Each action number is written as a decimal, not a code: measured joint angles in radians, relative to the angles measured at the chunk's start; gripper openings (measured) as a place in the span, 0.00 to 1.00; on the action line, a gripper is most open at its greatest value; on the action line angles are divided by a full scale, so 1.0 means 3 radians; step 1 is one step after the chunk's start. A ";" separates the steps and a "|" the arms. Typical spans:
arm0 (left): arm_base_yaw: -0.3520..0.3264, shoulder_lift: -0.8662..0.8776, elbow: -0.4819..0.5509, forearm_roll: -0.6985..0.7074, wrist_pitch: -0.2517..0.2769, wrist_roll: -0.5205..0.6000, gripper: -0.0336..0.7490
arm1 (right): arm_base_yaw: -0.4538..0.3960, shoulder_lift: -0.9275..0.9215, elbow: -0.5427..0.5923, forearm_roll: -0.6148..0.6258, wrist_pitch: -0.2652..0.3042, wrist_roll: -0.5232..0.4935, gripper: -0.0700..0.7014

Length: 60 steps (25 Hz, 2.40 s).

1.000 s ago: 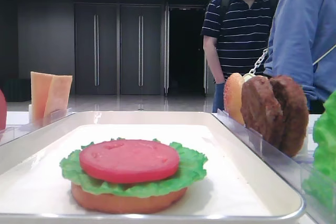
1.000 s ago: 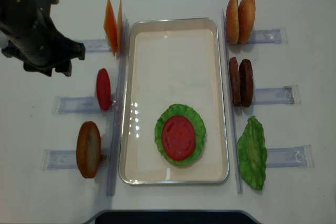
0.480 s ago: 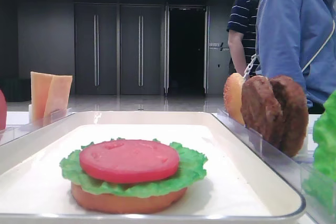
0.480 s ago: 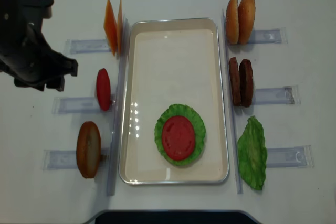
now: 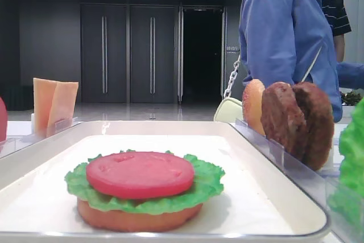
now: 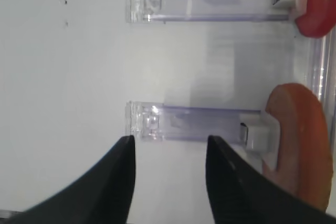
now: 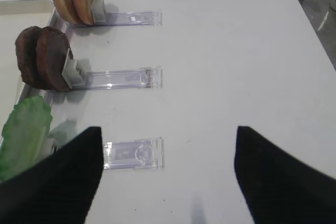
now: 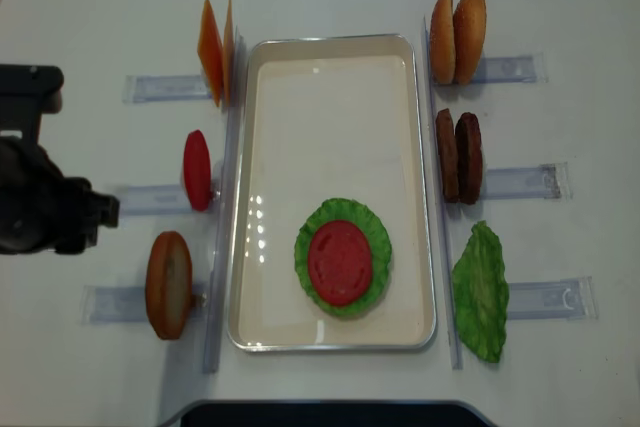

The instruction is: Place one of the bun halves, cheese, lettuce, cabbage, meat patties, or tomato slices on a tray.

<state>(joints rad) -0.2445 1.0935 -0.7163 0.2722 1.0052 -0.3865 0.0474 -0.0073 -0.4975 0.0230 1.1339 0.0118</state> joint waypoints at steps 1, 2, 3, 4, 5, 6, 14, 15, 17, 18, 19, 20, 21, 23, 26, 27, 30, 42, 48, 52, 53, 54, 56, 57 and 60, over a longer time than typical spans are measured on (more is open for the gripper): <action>0.0000 -0.0089 0.0059 -0.0020 0.0000 0.0000 0.48 | 0.0000 0.0000 0.0000 0.0000 0.0000 0.0000 0.77; 0.0000 -0.0162 0.0107 -0.0040 0.0000 0.0000 0.48 | 0.0000 0.0000 0.0000 0.0000 0.0000 0.0000 0.77; 0.0000 -0.0251 0.0162 -0.0066 0.0000 0.0000 0.48 | 0.0000 0.0000 0.0000 0.0000 0.0000 0.0000 0.77; 0.0000 -0.0326 0.0207 -0.0081 0.0000 0.0000 0.48 | 0.0000 0.0000 0.0000 0.0000 0.0000 0.0000 0.77; 0.0000 -0.0430 0.0260 -0.0097 0.0001 0.0008 0.48 | 0.0000 0.0000 0.0000 0.0000 0.0000 0.0000 0.77; 0.0000 -0.0520 0.0321 -0.0129 0.0004 0.0035 0.48 | 0.0000 0.0000 0.0000 0.0000 0.0000 0.0000 0.77; 0.0000 -0.1242 0.0654 -0.0425 0.0077 0.0382 0.48 | 0.0000 0.0000 0.0000 0.0000 0.0000 0.0000 0.77; 0.0000 -0.1327 0.0680 -0.0451 0.0087 0.0432 0.48 | 0.0000 0.0000 0.0000 0.0000 0.0000 0.0000 0.77; 0.0000 -0.1522 0.0727 -0.0505 0.0099 0.0519 0.48 | 0.0000 0.0000 0.0000 0.0000 0.0000 0.0000 0.77; 0.0000 -0.1620 0.0730 -0.0522 0.0111 0.0560 0.48 | 0.0000 0.0000 0.0000 0.0000 0.0000 0.0000 0.77; 0.0000 -0.1716 0.0730 -0.0558 0.0119 0.0631 0.48 | 0.0000 0.0000 0.0000 0.0000 0.0000 0.0000 0.77; 0.0000 -0.1796 0.0730 -0.0585 0.0123 0.0692 0.48 | 0.0000 0.0000 0.0000 0.0000 0.0000 0.0000 0.77; 0.0000 -0.1890 0.0730 -0.0615 0.0130 0.0766 0.48 | 0.0000 0.0000 0.0000 0.0000 0.0000 0.0000 0.77; 0.0000 -0.2054 0.0730 -0.0684 0.0154 0.0897 0.48 | 0.0000 0.0000 0.0000 0.0000 0.0000 0.0000 0.77; 0.0000 -0.2300 0.0732 -0.0784 0.0177 0.1084 0.48 | 0.0000 0.0000 0.0000 0.0000 0.0000 0.0000 0.77; 0.0000 -0.2362 0.0737 -0.0799 0.0180 0.1122 0.48 | 0.0000 0.0000 0.0000 0.0000 0.0000 0.0000 0.77; 0.0000 -0.2543 0.0765 -0.0819 0.0219 0.1201 0.48 | 0.0000 0.0000 0.0000 0.0000 0.0000 0.0000 0.77; 0.0000 -0.2946 0.0813 -0.0826 0.0291 0.1239 0.48 | 0.0000 0.0000 0.0000 0.0000 0.0000 0.0000 0.77; 0.0000 -0.2960 0.0813 -0.0826 0.0307 0.1239 0.48 | 0.0000 0.0000 0.0000 0.0000 0.0000 0.0000 0.77; 0.0033 -0.2960 0.0813 -0.0826 0.0313 0.1239 0.48 | 0.0000 0.0000 0.0000 0.0000 0.0000 0.0000 0.77; 0.0075 -0.2960 0.0813 -0.0826 0.0313 0.1239 0.48 | 0.0000 0.0000 0.0000 0.0000 0.0000 0.0000 0.77; 0.0122 -0.2964 0.0813 -0.0829 0.0313 0.1240 0.48 | 0.0000 0.0000 0.0000 0.0000 0.0000 0.0000 0.77; 0.0251 -0.2992 0.0813 -0.0833 0.0314 0.1240 0.48 | 0.0000 0.0000 0.0000 0.0000 0.0000 0.0000 0.77; 0.0316 -0.3019 0.0813 -0.0836 0.0322 0.1240 0.48 | 0.0000 0.0000 0.0000 0.0000 0.0000 0.0000 0.77; 0.0471 -0.3155 0.0813 -0.0852 0.0331 0.1240 0.48 | 0.0000 0.0000 0.0000 0.0000 0.0000 0.0000 0.77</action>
<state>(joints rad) -0.1032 0.1469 -0.4724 0.0164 1.1045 -0.0146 0.0474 -0.0073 -0.4975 0.0230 1.1339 0.0118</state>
